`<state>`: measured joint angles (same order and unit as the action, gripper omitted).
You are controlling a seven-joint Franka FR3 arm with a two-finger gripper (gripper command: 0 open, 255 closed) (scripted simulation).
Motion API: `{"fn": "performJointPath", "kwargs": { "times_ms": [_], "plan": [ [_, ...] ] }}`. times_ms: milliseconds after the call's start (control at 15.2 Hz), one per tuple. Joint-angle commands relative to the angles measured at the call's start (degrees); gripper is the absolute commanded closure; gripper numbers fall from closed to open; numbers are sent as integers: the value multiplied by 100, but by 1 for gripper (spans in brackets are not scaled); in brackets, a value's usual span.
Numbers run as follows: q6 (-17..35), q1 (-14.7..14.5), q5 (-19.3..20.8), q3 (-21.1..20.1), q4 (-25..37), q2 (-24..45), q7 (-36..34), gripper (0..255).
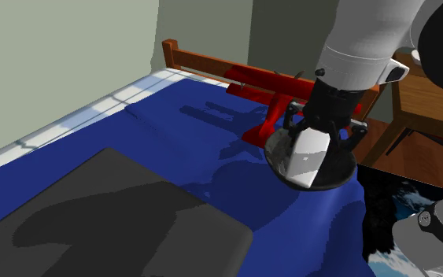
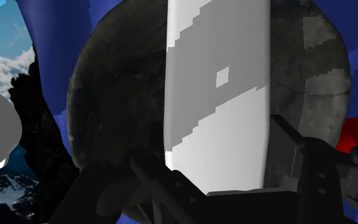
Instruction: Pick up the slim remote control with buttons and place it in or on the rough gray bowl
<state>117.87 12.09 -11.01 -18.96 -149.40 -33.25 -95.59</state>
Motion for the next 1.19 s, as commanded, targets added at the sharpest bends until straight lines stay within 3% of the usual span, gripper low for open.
{"fn": "performJointPath", "kwargs": {
  "times_ms": [0,330,594,1122],
  "plan": [
    [1,3,2,-2,-16,20,0,0],
    [0,1,0,-1,-25,10,1,0],
    [-804,20,77,126,557,-214,-1,0],
    [-803,20,76,126,556,-214,-1,0]
  ]
}}
